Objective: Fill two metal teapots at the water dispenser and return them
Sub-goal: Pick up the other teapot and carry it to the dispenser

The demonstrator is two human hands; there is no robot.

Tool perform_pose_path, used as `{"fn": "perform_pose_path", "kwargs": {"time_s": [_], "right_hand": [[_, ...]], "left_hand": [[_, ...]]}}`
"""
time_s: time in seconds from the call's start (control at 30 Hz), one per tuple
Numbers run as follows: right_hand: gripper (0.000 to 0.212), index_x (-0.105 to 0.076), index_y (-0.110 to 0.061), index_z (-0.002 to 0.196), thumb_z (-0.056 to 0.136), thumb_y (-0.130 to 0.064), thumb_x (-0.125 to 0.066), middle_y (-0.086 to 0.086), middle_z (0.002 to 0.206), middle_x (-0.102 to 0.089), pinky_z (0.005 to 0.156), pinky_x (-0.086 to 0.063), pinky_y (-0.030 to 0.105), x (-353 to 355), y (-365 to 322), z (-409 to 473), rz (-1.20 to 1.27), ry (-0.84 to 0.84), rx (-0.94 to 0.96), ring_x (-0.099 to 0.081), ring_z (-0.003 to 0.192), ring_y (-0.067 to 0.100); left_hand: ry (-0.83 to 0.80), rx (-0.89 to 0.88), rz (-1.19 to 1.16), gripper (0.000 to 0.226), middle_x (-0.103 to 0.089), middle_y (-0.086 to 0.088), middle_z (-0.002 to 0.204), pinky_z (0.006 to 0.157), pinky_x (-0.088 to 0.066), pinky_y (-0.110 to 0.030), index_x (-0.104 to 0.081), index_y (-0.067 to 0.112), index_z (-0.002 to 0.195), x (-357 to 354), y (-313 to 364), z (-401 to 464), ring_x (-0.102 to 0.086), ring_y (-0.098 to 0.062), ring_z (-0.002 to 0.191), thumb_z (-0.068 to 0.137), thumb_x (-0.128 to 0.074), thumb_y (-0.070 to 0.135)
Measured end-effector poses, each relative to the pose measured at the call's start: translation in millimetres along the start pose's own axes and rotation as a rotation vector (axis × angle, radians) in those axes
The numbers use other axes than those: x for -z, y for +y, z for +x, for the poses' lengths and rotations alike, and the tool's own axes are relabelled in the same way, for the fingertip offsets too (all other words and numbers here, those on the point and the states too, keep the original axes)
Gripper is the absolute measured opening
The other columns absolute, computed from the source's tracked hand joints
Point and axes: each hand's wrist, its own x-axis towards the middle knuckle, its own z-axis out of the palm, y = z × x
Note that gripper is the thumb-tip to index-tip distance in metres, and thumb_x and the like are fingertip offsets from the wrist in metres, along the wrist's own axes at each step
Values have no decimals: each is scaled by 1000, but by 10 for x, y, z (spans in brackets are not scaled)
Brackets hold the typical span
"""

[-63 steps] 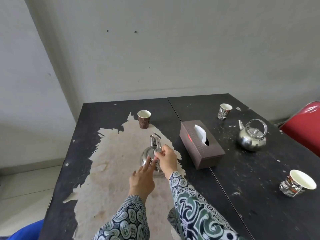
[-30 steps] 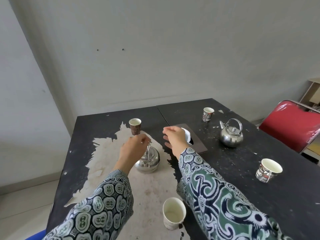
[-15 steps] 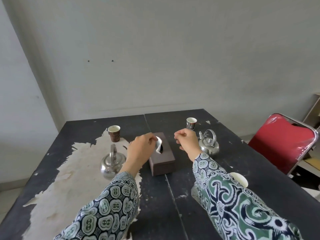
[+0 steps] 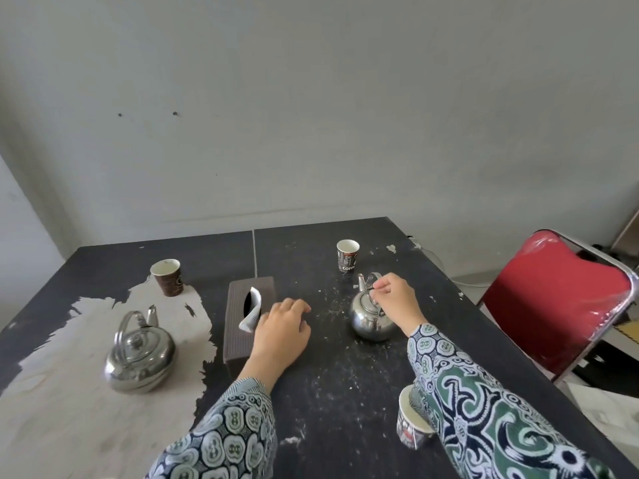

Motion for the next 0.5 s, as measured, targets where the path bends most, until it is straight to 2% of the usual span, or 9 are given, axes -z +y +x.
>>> {"fn": "perform_pose_path", "kwargs": {"time_s": [0.13, 0.23, 0.33, 0.37, 0.43, 0.5], "right_hand": [[14, -55, -6, 98, 84, -7, -57, 10, 99, -61, 81, -45, 33, -122, 327, 394, 10, 27, -40, -58, 94, 26], [24, -51, -2, 106, 84, -7, -57, 17, 110, -57, 76, -41, 30, -216, 518, 622, 7, 33, -59, -53, 90, 23], [34, -45, -1, 118, 87, -8, -54, 18, 121, -49, 82, -41, 28, -313, 694, 818, 58, 44, -79, -54, 102, 28], [29, -46, -1, 116, 89, -9, -52, 17, 120, -51, 79, -43, 24, -347, 736, 861, 79, 43, -75, -57, 100, 28], [18, -51, -1, 104, 93, -14, -45, 16, 108, -61, 62, -45, 16, -396, 790, 923, 86, -37, -65, -63, 87, 24], [17, -51, -3, 95, 94, -17, -41, 11, 96, -64, 57, -40, 21, -414, 829, 964, 85, -104, -59, -61, 82, 21]], "left_hand": [[-135, -65, 47, 44, -42, 3, 138, 105, -28, -31, -39, 20, 132, -507, 139, 135, -34, -15, 129, 88, -44, 20], [-239, -89, 58, 58, -19, 2, 153, 115, -15, -33, -19, 17, 143, -845, 252, 252, -12, -14, 141, 90, -42, 21], [-303, -110, 40, 68, 3, 4, 156, 116, -6, -33, -1, 17, 146, -1154, 376, 447, 3, -12, 142, 91, -40, 19], [-308, -117, 26, 70, 7, 4, 156, 116, -4, -33, 2, 17, 146, -1236, 412, 506, 5, -11, 142, 90, -40, 18], [-310, -133, -3, 72, 9, 4, 155, 116, -3, -33, 6, 17, 146, -1396, 461, 602, 7, -11, 142, 90, -40, 16], [-327, -142, -10, 75, 10, 4, 155, 115, -3, -35, 9, 19, 145, -1550, 466, 649, 8, -11, 141, 88, -40, 14]]}}
